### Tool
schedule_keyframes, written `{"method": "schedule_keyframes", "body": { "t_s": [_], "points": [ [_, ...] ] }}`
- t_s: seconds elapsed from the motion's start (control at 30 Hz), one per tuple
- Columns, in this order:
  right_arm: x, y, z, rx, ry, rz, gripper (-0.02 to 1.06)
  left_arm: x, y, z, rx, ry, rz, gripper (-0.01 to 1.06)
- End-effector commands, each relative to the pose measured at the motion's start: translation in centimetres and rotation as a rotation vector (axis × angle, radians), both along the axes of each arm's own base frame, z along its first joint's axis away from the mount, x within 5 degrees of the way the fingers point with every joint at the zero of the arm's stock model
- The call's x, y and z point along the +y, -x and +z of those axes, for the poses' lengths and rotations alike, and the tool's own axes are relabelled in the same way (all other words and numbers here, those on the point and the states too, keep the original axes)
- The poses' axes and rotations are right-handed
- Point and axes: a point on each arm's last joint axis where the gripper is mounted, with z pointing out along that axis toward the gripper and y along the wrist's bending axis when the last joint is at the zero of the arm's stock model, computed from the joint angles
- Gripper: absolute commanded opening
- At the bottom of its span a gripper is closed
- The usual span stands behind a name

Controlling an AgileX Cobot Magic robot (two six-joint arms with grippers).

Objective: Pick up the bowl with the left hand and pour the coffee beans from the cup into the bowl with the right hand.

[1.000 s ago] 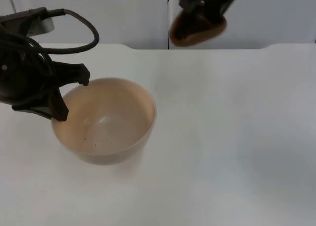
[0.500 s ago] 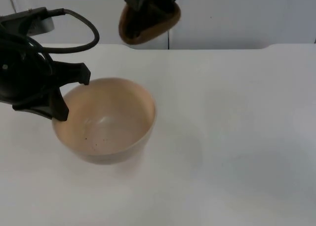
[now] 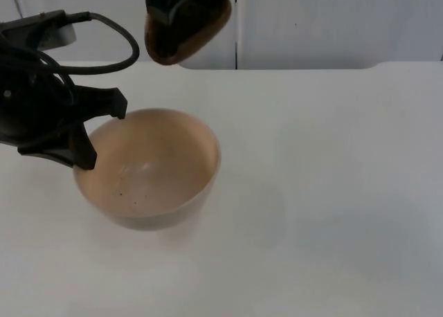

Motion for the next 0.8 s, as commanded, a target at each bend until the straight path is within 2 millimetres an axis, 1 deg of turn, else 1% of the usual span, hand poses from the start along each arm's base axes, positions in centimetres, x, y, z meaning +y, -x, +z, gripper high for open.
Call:
{"method": "schedule_keyframes", "body": {
  "t_s": [0.0,0.1,0.27,0.4,0.63,0.77],
  "points": [
    [0.0,0.3,1.3,-0.054,-0.011,0.011,0.0,0.0,-0.1,0.3,-0.013,0.013,0.016,0.0],
    [0.1,0.5,1.5,-0.086,0.007,0.011,0.0,0.0,-0.1,0.3,-0.013,0.013,0.016,0.0],
    [0.9,1.4,2.0,-0.173,0.053,0.028,0.0,0.0,-0.1,0.3,-0.015,0.017,0.02,0.0],
    [1.4,1.9,2.1,-0.191,0.058,0.042,0.0,0.0,-0.1,0.3,-0.015,0.017,0.02,0.0],
    [1.7,2.4,2.9,-0.301,0.121,0.028,0.0,0.0,-0.1,0.3,-0.015,0.017,0.02,0.0],
    [2.0,3.0,3.1,-0.322,0.139,0.039,0.0,0.0,-0.1,0.3,-0.015,0.017,0.02,0.0]
  ]
}}
